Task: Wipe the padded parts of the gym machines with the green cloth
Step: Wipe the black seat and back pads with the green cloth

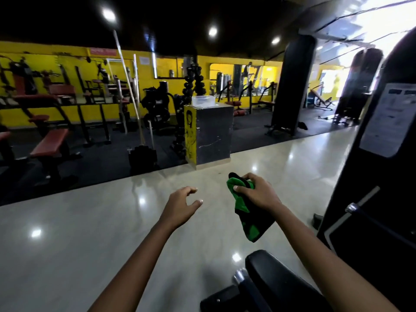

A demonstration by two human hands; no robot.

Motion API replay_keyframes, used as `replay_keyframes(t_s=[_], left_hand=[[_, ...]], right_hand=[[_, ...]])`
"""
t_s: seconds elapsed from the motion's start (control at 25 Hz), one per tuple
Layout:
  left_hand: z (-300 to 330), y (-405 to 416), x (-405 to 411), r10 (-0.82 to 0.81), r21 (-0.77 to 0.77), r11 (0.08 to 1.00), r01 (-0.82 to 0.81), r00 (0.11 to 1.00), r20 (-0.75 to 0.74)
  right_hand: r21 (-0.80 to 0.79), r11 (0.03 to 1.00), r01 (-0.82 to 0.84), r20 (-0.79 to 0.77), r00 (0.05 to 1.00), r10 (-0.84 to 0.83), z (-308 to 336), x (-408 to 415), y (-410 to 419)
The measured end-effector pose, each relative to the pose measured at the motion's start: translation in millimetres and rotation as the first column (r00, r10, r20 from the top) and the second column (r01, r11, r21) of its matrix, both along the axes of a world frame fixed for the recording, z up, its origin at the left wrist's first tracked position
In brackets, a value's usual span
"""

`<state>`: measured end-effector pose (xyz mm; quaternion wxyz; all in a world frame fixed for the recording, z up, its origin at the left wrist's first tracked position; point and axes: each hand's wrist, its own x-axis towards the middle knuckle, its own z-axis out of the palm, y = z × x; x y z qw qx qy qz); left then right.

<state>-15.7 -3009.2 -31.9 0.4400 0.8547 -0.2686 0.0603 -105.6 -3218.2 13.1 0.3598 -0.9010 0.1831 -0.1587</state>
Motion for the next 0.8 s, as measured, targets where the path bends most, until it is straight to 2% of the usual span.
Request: replay_keyframes(t_s=[0.24, 0.4, 0.6, 0.8], left_hand=[[3.6, -35.8, 126.4, -0.194, -0.013, 0.981, 0.194, 0.981, 0.003], [13.3, -73.3, 207.4, -0.304, 0.035, 0.952, 0.303, 0.952, 0.042], [4.9, -147.2, 248.3, -0.482, 0.035, 0.876, 0.482, 0.876, 0.008], [0.4, -231.6, 285.6, -0.598, -0.002, 0.801, 0.598, 0.801, 0.002]], right_hand=[[-0.016, 0.979, 0.201, -0.024, 0.979, -0.201, 3.7, 89.2, -28.5], [0.029, 0.941, 0.337, 0.006, 0.942, -0.337, 12.7, 138.9, -50.6], [0.032, 0.875, 0.483, -0.049, 0.875, -0.482, 4.9, 166.0, -95.0], [0.044, 0.797, 0.602, -0.014, 0.798, -0.602, -2.2, 184.1, -156.6]])
